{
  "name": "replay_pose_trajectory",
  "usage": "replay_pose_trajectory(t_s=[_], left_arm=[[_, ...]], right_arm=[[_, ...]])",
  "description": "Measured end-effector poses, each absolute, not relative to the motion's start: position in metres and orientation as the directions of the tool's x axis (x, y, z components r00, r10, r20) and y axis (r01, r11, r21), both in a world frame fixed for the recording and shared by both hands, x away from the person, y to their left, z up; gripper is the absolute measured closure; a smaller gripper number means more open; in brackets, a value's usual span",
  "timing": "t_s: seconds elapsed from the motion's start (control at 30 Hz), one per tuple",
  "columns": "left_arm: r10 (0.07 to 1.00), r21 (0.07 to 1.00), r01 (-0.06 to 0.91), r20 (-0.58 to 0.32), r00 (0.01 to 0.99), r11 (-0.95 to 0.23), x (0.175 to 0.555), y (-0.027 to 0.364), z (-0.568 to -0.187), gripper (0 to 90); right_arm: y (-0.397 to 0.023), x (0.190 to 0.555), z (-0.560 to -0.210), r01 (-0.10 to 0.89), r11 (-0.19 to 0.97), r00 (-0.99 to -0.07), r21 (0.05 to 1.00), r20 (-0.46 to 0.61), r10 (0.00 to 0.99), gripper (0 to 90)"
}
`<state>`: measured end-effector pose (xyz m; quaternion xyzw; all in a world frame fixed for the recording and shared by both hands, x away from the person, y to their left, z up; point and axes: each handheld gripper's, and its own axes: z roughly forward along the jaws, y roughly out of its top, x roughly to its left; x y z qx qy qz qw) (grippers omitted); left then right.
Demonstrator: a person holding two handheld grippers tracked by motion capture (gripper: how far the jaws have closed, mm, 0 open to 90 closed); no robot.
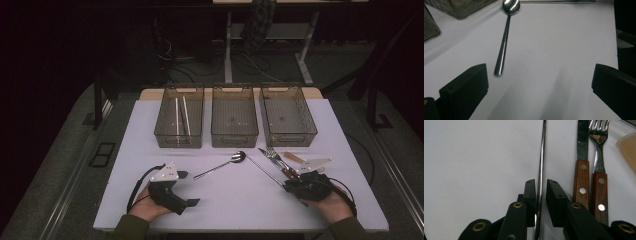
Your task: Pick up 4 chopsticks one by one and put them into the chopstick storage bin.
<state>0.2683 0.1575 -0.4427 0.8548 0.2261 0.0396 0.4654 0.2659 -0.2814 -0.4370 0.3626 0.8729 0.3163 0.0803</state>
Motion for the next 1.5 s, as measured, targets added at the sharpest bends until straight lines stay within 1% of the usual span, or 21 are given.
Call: replay_pose_trajectory(t_s=[0.23, 0.4, 0.93, 1.17, 1.5], left_arm=[[0.42, 0.809, 0.35, -0.142, 0.896, -0.472, 0.268, 0.157, -0.443, 0.0], [0.42, 0.809, 0.35, -0.142, 0.896, -0.473, 0.268, 0.157, -0.443, 0.0], [0.419, 0.808, 0.349, -0.141, 0.897, -0.474, 0.268, 0.157, -0.443, 0.0], [0.42, 0.809, 0.35, -0.142, 0.896, -0.472, 0.268, 0.157, -0.443, 0.0], [0.421, 0.809, 0.35, -0.142, 0.896, -0.472, 0.268, 0.157, -0.443, 0.0]], right_arm=[[-0.28, 0.267, -0.44, 0.587, 0.537, -0.72, 0.606, 0.088, 0.688, 79.5], [-0.278, 0.266, -0.442, 0.589, 0.54, -0.713, 0.601, 0.073, 0.697, 82.8], [-0.275, 0.264, -0.44, 0.596, 0.536, -0.695, 0.598, 0.05, 0.717, 84.5], [-0.28, 0.264, -0.434, 0.593, 0.516, -0.696, 0.618, 0.071, 0.715, 84.6], [-0.294, 0.264, -0.42, 0.558, 0.46, -0.712, 0.69, 0.114, 0.693, 84.5]])
